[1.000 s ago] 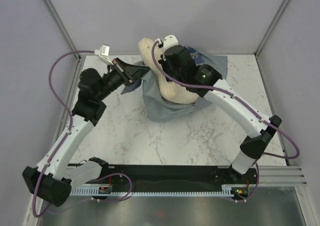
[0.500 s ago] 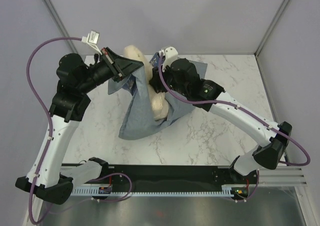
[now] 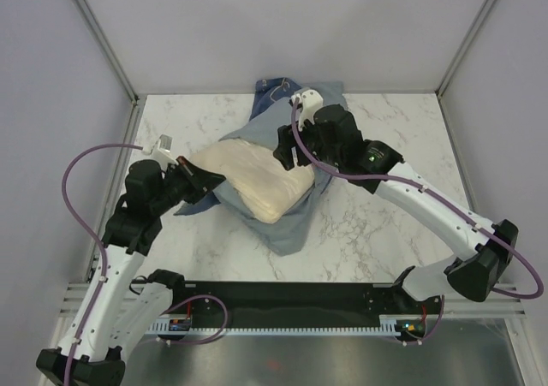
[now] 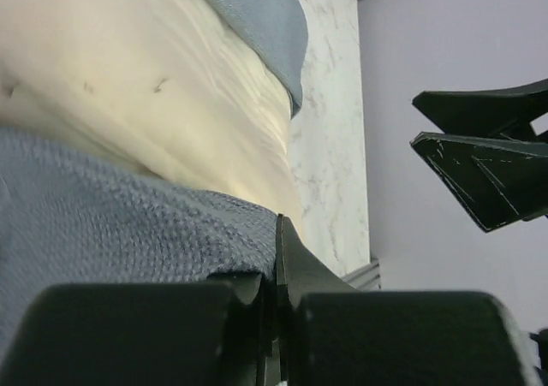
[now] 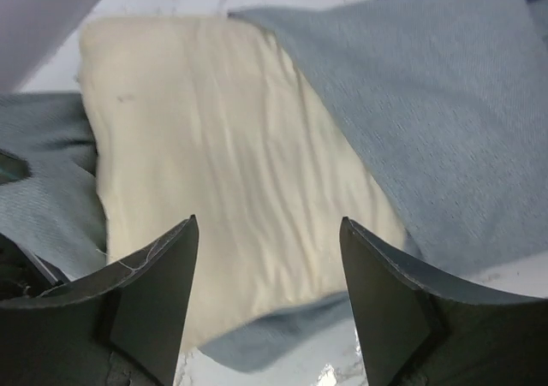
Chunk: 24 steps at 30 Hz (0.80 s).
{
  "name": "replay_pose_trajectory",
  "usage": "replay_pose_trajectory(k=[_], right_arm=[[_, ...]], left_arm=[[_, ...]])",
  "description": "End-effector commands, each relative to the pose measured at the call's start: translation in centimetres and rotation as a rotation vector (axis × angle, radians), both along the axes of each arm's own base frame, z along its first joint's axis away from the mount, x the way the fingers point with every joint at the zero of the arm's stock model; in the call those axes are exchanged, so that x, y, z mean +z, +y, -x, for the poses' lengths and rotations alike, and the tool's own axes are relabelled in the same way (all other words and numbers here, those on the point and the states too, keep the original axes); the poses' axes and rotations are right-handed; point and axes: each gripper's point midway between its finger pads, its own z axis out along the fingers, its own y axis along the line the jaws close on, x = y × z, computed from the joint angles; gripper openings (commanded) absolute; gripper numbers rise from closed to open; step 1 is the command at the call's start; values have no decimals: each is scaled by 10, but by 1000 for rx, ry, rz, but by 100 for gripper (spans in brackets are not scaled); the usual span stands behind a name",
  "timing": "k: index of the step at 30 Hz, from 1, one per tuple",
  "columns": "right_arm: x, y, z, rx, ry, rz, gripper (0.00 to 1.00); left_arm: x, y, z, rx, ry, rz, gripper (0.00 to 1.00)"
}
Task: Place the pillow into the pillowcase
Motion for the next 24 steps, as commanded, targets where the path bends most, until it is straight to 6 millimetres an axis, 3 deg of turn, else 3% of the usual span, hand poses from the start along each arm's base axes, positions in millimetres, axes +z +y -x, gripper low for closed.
replay_pose_trajectory(k=[1, 5, 10, 16, 24], right_arm=[[-12, -3, 1, 33, 20, -29, 75], [-37, -21, -22, -90, 4, 96, 74], [-89, -31, -55, -204, 19, 281, 70], [-109, -25, -95, -268, -33, 412, 67], [-133, -18, -119, -276, -69, 502, 70]], left_arm=[[5, 21, -2, 82, -113, -80, 2], [-23, 33, 8, 135, -77, -110, 2], [-28, 51, 19, 217, -84, -133, 2], [-29, 53, 23, 223, -87, -141, 2], [-8, 59, 27, 231, -120, -169, 2]])
